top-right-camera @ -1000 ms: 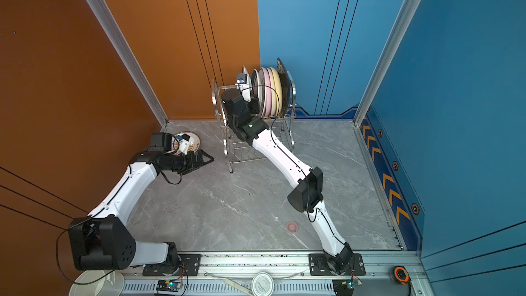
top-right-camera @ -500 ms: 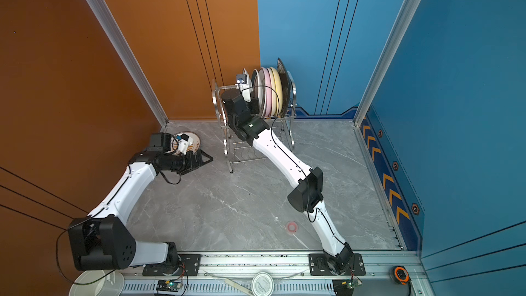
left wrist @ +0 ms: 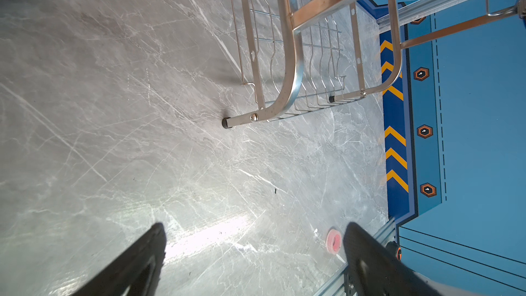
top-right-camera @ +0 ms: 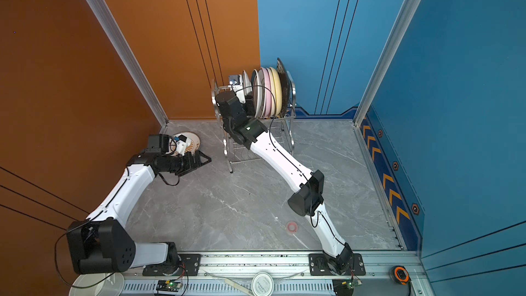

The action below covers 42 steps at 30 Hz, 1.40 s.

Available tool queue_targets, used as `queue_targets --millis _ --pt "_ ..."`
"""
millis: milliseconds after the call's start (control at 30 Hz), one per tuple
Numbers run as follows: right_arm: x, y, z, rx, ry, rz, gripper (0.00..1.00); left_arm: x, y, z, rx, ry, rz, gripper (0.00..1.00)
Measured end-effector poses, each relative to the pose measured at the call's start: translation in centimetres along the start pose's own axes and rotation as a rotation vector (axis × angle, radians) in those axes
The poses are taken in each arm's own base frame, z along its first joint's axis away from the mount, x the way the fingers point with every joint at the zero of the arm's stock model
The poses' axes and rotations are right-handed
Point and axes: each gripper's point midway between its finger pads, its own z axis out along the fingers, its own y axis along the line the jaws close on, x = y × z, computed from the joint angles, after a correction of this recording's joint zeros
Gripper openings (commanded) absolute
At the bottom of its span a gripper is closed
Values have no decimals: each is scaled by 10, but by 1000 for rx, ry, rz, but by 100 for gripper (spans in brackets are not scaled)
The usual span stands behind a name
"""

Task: Load the plates into the dish rack
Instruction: 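Open the right gripper and draw it back while the left moves toward the sunburst plate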

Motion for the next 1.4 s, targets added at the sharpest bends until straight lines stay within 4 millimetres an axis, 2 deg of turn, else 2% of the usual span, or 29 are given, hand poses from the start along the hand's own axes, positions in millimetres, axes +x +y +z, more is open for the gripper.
queue_targets --millis 200,367,533,633,800,1033,1167,1400 --pt "-23 -20 -19 -7 -13 29 54 1 4 -2 -24 -13 -2 98" --pt "-38 -31 -45 -53 -15 50 56 -2 13 -9 -63 -42 -14 98" --pt "-41 -39 -77 -130 8 67 58 -8 37 -17 -137 -92 -73 98" --pt "-34 -46 -97 -176 39 78 59 -7 62 -21 -195 -118 -134 98" --pt "-10 -62 -121 -249 117 121 62 -8 97 -30 -265 -165 -234 98" --pt "50 -75 -142 -338 274 189 68 -25 143 -37 -309 -254 -357 99" --pt "88 -88 -144 -355 370 241 70 -31 170 -30 -316 -286 -442 98" --pt "151 -131 -140 -329 502 388 71 -51 209 -9 -281 -369 -564 89"
